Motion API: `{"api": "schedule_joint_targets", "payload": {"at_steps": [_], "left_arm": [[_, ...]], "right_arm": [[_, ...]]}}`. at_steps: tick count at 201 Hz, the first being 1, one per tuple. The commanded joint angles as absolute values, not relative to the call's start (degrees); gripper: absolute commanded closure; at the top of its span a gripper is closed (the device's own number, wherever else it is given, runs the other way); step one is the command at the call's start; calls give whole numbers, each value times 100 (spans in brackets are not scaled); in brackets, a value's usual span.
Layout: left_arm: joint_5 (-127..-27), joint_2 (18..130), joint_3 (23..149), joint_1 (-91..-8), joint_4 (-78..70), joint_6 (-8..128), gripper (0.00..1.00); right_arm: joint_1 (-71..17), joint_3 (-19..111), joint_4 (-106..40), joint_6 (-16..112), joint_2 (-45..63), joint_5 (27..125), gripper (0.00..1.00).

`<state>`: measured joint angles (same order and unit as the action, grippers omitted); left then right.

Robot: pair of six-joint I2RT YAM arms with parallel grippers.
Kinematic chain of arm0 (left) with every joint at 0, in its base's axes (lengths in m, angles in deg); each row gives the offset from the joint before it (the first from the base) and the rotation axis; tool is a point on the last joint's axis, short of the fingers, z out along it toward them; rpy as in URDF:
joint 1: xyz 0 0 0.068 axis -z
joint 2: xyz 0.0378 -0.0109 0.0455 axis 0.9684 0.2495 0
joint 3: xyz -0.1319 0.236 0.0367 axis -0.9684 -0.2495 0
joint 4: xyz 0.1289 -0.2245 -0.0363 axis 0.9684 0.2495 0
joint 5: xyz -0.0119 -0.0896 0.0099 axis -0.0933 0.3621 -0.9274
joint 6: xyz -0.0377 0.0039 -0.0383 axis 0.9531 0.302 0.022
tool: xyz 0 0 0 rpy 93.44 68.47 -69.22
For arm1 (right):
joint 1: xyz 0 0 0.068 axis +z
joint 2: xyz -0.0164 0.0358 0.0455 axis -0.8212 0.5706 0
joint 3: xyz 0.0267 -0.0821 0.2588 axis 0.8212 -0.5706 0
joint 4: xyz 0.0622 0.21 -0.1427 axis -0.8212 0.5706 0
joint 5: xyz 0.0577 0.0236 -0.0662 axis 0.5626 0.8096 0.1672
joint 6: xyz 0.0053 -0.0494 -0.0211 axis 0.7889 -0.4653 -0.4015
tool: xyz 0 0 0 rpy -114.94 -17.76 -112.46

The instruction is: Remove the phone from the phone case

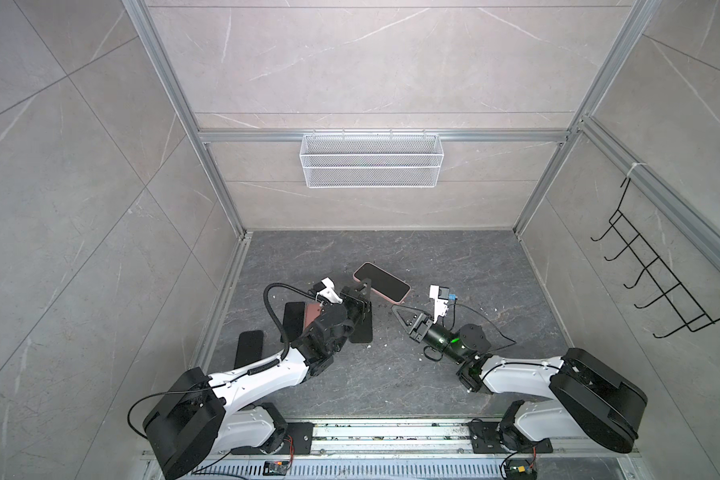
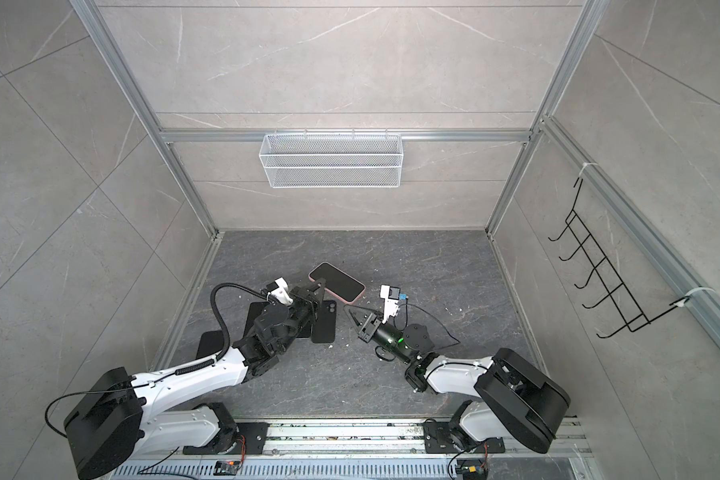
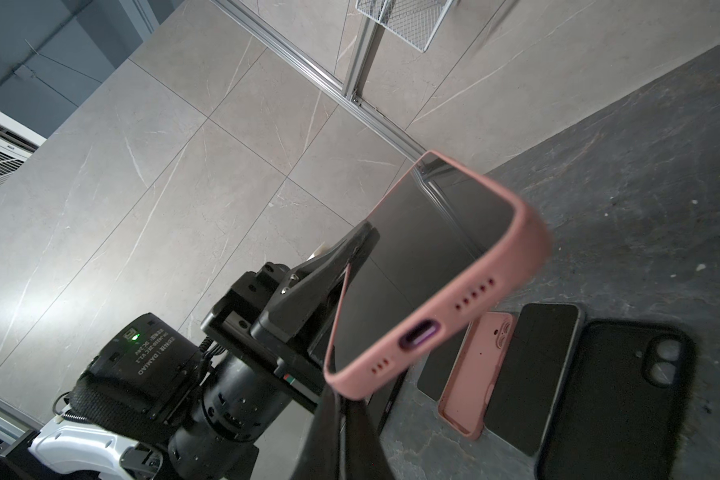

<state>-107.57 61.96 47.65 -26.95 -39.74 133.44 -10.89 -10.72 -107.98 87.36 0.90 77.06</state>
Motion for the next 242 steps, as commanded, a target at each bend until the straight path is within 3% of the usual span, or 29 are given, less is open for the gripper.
{"api": "schedule_joint_targets", "payload": {"at_steps": [1,17,36,61,132,178,242], "left_arm": [[-10819,6118,4789,-2677,-4674,13379,100],[-10842,6135,4773,-2677,-4712,13378,100],[-10838,6174,4779,-2660,-4756,13382,100],[-10855,6205,4801,-2634,-4791,13365,100],[-10913,6204,4743,-2572,-4949,13272,100],[-10886,6226,4811,-2554,-4884,13256,100],[-10651,6056,5240,-2554,-3977,13307,100]], "right_arm": [[-1180,-1166,-11165,8806,114,7657,84],[-1189,-1166,-11226,8846,72,7685,71],[-1191,-1167,-11196,8886,39,7643,67],[-1200,-1131,-11151,8917,96,7643,77],[-1319,-1166,-11603,9274,393,7653,82],[-1363,-1216,-11435,9186,371,7655,100],[-1363,-1274,-9952,7975,-93,7353,100]]}}
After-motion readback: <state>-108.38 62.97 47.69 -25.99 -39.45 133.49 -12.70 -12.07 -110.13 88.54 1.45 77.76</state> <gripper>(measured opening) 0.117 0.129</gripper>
